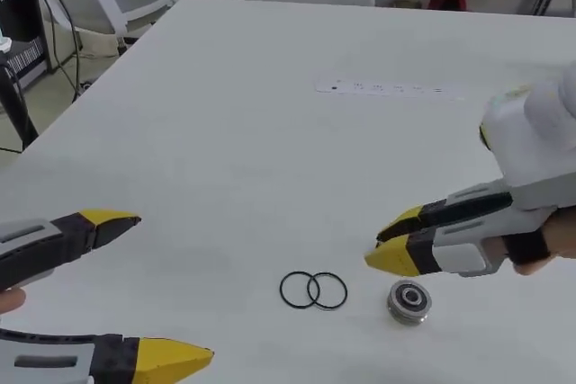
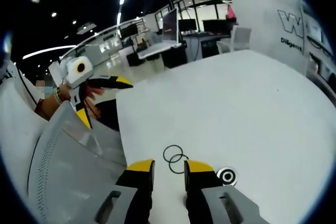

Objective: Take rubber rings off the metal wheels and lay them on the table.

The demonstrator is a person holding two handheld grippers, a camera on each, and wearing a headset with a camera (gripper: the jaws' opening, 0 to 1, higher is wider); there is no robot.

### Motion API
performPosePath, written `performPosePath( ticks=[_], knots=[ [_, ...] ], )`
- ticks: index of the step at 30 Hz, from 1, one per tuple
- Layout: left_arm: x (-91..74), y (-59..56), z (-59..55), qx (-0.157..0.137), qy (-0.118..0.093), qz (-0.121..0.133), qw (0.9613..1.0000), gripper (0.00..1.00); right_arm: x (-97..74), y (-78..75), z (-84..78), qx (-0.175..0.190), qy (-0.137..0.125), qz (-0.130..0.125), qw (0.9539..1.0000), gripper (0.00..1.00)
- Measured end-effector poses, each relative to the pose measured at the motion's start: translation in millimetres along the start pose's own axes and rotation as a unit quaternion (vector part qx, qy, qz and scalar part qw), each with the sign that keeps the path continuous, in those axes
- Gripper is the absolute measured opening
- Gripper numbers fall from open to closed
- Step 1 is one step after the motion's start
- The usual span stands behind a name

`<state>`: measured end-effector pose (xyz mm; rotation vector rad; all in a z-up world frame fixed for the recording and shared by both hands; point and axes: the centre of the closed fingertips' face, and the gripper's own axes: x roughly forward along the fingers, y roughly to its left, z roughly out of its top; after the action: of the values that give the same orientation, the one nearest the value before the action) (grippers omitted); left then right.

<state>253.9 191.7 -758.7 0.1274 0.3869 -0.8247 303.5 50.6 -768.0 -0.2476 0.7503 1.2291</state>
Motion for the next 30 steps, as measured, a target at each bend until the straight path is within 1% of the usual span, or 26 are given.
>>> performPosePath(
  ticks=[4,7,11,13,16,19,25,27,30],
  knots=[
    [0.6,-2.3,-0.2,0.0,0.0,0.0,1.0,0.87,-5.6,7.6,8.6,-0.007,-0.008,0.003,0.9999,0.26],
    [0.0,-2.8,1.0,0.002,-0.001,0.002,1.0,0.87,-10.5,12.2,14.6,-0.021,-0.012,0.003,0.9997,0.27],
    [-0.5,-2.9,2.0,0.004,0.0,0.003,1.0,0.88,-17.0,15.3,20.4,-0.031,-0.015,0.002,0.9994,0.29],
    [-0.8,-3.2,2.3,0.004,0.001,0.004,1.0,0.88,-20.8,15.0,23.1,-0.037,-0.02,-0.004,0.9991,0.29],
    [-1.0,-3.5,3.3,0.003,0.0,0.006,1.0,0.88,-26.3,16.7,25.2,-0.042,-0.023,-0.005,0.9988,0.29],
    [-0.6,-3.2,3.0,0.004,0.004,0.008,0.9999,0.89,-32.0,17.5,28.6,-0.047,-0.028,-0.008,0.9985,0.29],
    [1.0,-5.5,7.6,0.009,0.005,0.006,0.9999,0.9,-47.2,19.0,39.4,-0.055,-0.047,-0.012,0.9973,0.3],
    [1.5,-5.8,8.7,0.01,0.006,0.006,0.9999,0.9,-51.2,21.1,41.3,-0.058,-0.051,-0.014,0.9969,0.3],
    [2.6,-7.9,10.3,0.012,0.008,0.004,0.9999,0.9,-55.9,18.5,41.7,-0.062,-0.057,-0.019,0.9962,0.3]
  ],
)
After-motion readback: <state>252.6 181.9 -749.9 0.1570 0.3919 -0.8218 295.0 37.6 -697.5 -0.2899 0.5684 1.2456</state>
